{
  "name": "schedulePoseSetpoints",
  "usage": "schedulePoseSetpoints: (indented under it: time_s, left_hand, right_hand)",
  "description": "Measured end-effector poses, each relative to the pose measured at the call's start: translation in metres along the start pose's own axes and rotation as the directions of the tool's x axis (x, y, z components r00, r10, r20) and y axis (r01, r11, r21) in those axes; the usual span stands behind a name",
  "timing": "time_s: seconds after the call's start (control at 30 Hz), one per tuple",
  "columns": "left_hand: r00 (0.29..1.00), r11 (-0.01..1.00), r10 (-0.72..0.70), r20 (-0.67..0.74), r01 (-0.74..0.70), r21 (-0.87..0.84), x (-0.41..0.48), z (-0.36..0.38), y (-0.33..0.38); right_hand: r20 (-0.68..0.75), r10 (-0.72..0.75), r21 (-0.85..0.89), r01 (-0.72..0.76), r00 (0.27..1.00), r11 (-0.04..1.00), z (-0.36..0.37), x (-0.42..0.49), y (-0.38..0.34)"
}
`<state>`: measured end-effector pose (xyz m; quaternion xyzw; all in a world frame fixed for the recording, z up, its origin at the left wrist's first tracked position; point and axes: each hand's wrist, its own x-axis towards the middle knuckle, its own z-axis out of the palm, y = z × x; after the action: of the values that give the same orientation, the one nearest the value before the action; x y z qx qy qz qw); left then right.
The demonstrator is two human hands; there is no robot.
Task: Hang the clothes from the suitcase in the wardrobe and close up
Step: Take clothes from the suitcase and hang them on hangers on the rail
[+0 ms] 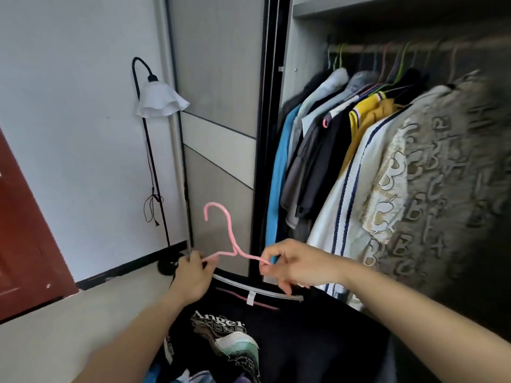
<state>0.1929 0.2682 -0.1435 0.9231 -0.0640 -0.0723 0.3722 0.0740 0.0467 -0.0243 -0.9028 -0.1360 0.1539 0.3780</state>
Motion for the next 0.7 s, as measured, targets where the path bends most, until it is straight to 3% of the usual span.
schedulePoseSetpoints:
  time_s: [0.17,0.23,0.37,0.47,0.57,0.63,0.7]
  left_hand:
    - [0.916,0.974,0.14,0.377,-0.195,0.112,-0.012,0.043,0.06]
    - [0.856,0.962,0.211,0.472,-0.268,0.057,-0.014,0.065,0.09]
    - [0.788,0.952,0.279,0.549,-0.3,-0.052,-0.025,0.108,0.156]
    - [0.642,0.915,0.382,0.665,-0.362,-0.176,-0.046,0.123,0.215]
    - [0.499,0.864,0.49,0.715,-0.388,-0.321,-0.058,0.13,0.258]
    - [0.433,0.811,0.571,0.697,-0.425,-0.401,-0.069,0.13,0.282]
    - [0.416,0.731,0.663,0.623,-0.538,-0.419,-0.078,0.127,0.304]
  right_hand:
    - [-0.014,0.128,0.132,-0.125,0.992,0.983,0.001,-0.064,0.013]
    - [-0.042,0.211,0.263,-0.193,0.977,0.945,-0.002,-0.091,0.016]
    - [-0.274,0.282,0.409,-0.154,0.919,0.9,-0.022,-0.14,0.016]
    - [-0.506,0.306,0.447,-0.058,0.806,0.893,-0.043,-0.175,0.009]
    - [-0.644,0.393,0.54,0.027,0.656,0.841,-0.065,-0.2,0.004]
    - [-0.699,0.461,0.592,0.08,0.547,0.802,-0.081,-0.209,0.002]
    - [-0.747,0.516,0.605,0.106,0.419,0.789,-0.1,-0.212,0.001]
